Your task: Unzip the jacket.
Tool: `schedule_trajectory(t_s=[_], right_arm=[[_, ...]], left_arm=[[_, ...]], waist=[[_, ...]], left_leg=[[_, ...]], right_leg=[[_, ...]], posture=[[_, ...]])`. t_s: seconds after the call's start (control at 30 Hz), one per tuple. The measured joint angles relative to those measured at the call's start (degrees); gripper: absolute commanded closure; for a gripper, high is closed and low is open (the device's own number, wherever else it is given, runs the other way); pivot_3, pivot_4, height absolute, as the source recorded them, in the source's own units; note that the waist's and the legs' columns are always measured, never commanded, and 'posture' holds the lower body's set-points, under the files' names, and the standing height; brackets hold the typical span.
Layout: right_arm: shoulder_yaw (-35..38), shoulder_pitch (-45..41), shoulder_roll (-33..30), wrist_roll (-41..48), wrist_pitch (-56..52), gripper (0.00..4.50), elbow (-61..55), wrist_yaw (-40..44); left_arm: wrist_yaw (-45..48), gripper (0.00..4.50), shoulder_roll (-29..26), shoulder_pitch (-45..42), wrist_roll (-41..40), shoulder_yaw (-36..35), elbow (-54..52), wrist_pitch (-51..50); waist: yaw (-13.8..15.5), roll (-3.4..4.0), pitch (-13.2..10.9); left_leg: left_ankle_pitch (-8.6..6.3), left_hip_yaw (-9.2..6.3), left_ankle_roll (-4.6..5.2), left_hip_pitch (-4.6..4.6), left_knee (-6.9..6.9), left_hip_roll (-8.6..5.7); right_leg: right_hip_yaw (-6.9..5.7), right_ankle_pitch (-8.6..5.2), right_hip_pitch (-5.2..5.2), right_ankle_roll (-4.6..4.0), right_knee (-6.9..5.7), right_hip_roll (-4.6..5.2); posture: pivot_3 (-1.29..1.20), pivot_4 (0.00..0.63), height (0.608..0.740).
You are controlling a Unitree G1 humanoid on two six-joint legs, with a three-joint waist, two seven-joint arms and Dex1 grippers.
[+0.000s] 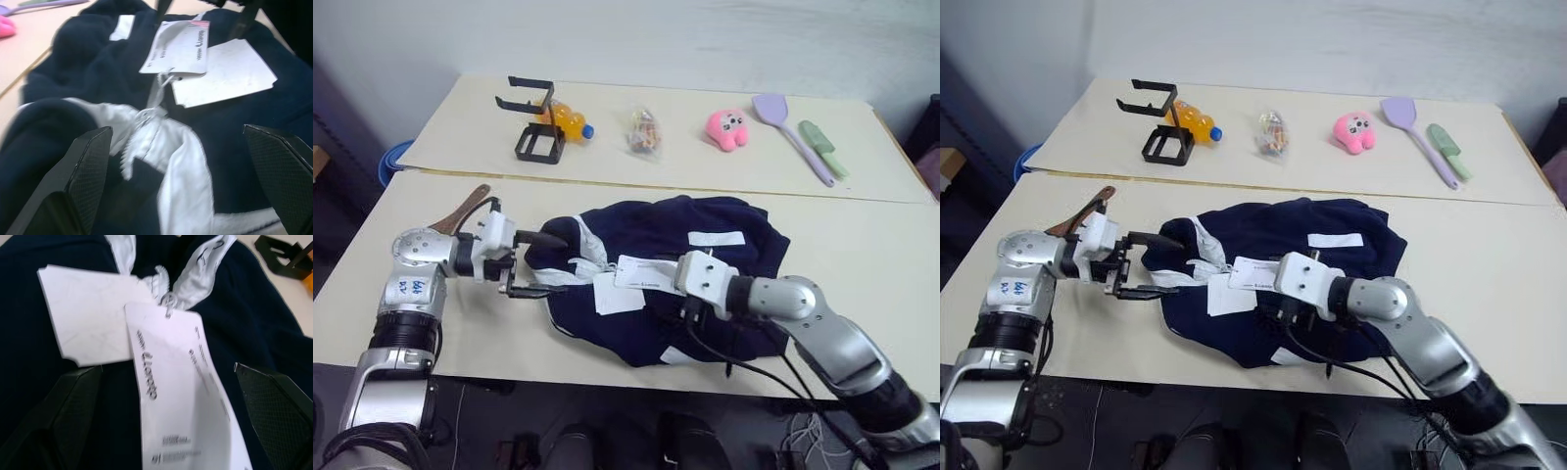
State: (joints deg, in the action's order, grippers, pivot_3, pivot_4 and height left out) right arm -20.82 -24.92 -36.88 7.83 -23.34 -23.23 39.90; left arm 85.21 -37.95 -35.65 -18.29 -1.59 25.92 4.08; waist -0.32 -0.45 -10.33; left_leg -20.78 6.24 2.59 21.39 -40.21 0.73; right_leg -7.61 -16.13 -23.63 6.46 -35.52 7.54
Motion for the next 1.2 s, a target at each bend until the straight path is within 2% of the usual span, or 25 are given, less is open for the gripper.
schedule_trajectory(t_s=[0.27,0.37,0.53,0.63,0.7,0.77,1.0,1.2], right_arm=[[-2.66,-3.98,4.81,-6.48,6.76,0.00,8.80,1.13],[-3.52,-5.07,6.56,-8.03,10.92,0.54,13.00,2.42],[-3.69,-5.44,8.79,-8.50,15.30,2.17,16.83,4.13],[-2.75,-5.11,8.78,-8.10,15.62,3.36,16.80,4.93],[-1.40,-4.58,8.73,-7.47,15.50,3.78,16.60,5.26],[0.21,-3.67,8.44,-6.83,15.18,4.45,16.18,5.45],[6.78,-0.63,8.39,-4.76,11.09,4.45,13.00,3.50],[10.06,1.63,7.73,-4.47,9.10,4.45,9.67,1.85]], left_arm=[[-2.34,0.03,1.28,0.55,-0.04,0.35,-2.22,-0.56],[-3.49,0.00,2.76,-1.02,1.03,0.88,0.00,0.47],[-4.49,0.00,6.46,-5.69,4.88,4.15,6.34,6.11],[-5.14,0.00,8.21,-9.11,6.70,5.26,12.11,9.08],[-5.04,0.00,8.22,-10.43,7.62,5.68,14.30,10.51],[-5.05,0.00,8.32,-11.64,8.41,6.02,17.35,12.39],[-6.30,0.00,10.23,-14.64,10.43,6.04,26.19,17.85],[-11.46,0.00,13.64,-15.59,14.01,7.19,30.64,19.85]], waist=[[0.23,0.00,0.00],[0.11,0.00,0.00],[0.14,0.00,0.00],[0.11,0.00,0.00],[0.09,0.00,0.00],[0.09,0.00,0.00],[0.31,0.00,0.00],[0.23,0.00,0.00]], left_leg=[[0.00,-0.02,0.00,-0.01,0.00,-0.03],[0.00,-0.01,0.00,-0.01,0.00,-0.03],[0.00,-0.01,0.00,-0.01,0.00,-0.05],[0.00,-0.02,0.00,0.00,0.00,-0.04],[0.00,-0.02,0.00,0.00,0.01,-0.04],[0.00,-0.02,0.00,0.00,0.02,-0.04],[0.00,-0.04,0.00,0.01,0.01,-0.06],[0.00,-0.03,0.00,0.01,0.02,-0.06]], right_leg=[[0.00,-0.01,0.02,-0.02,0.00,0.04],[-0.01,-0.01,0.02,-0.02,-0.01,0.02],[-0.03,-0.01,0.02,-0.02,0.00,0.02],[-0.05,-0.01,0.02,-0.02,0.00,0.01],[-0.04,-0.01,0.02,-0.02,0.00,0.01],[-0.05,-0.01,0.01,-0.02,0.00,0.01],[-0.06,-0.01,0.03,-0.01,0.00,0.04],[-0.06,-0.01,0.02,-0.01,0.00,0.03]], posture=[[0.00,0.150,0.740],[0.00,0.150,0.740],[0.00,0.150,0.740],[0.00,0.150,0.740],[0.00,0.150,0.740],[0.00,0.150,0.740],[0.00,0.150,0.740],[0.00,0.150,0.740]])
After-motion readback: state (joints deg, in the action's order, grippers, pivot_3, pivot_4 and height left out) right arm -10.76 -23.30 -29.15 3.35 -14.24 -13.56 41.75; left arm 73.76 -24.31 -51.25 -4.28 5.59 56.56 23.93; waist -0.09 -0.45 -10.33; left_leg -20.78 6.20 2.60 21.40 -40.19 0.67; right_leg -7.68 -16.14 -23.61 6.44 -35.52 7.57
